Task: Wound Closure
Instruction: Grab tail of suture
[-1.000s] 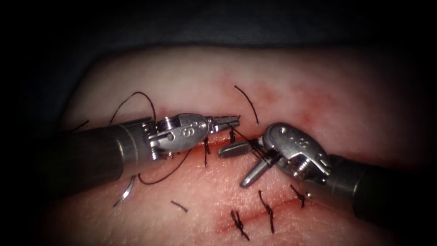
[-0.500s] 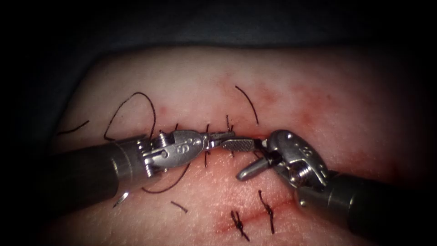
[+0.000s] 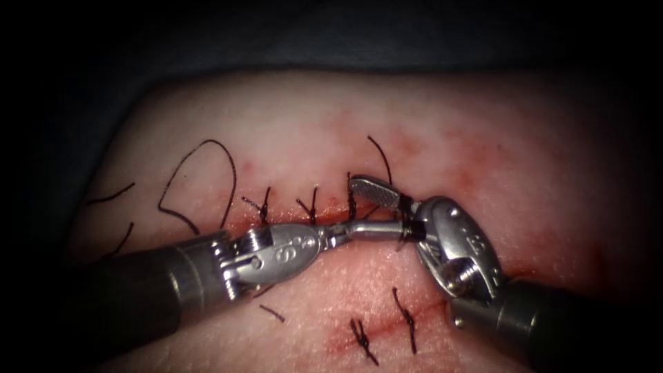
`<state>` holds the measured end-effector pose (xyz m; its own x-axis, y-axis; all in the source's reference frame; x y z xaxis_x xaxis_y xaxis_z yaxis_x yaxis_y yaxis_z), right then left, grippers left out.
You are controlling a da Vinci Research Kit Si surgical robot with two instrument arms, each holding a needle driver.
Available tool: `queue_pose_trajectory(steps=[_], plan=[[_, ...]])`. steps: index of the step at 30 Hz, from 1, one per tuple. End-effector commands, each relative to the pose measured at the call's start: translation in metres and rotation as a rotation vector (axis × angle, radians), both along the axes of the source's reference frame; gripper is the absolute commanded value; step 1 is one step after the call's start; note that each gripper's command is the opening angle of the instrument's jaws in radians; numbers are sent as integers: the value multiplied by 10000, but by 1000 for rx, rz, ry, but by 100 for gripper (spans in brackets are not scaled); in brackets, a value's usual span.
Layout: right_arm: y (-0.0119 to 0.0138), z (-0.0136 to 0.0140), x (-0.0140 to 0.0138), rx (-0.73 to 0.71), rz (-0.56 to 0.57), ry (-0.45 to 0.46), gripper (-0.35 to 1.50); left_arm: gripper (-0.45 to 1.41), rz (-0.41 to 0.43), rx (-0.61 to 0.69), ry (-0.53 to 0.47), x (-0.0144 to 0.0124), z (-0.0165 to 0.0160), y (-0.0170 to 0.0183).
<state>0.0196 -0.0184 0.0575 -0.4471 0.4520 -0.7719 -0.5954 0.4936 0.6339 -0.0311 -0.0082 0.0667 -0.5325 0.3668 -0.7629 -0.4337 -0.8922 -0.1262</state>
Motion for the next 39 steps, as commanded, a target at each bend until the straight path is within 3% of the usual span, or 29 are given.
queue_pose_trajectory(steps=[1,10,14,20,26,37,38,39], plan=[[8,3,5,6,18,-27,56,-45,-6,-5,-4,-7,1,5],[7,13,6,77,70,-262,68,-45,-23,-10,0,-20,6,8],[8,22,4,107,54,-321,93,-45,-32,-8,6,-28,13,13],[13,35,-4,134,85,-382,89,-45,-40,-4,6,-39,25,23],[21,49,-3,172,87,-422,104,-45,-44,-8,6,-41,35,24],[29,61,13,228,61,-472,89,-45,-49,0,3,-46,41,36],[29,60,14,229,62,-472,84,-45,-49,1,2,-47,41,36],[30,59,15,242,54,-472,57,-45,-49,1,2,-47,42,36]])
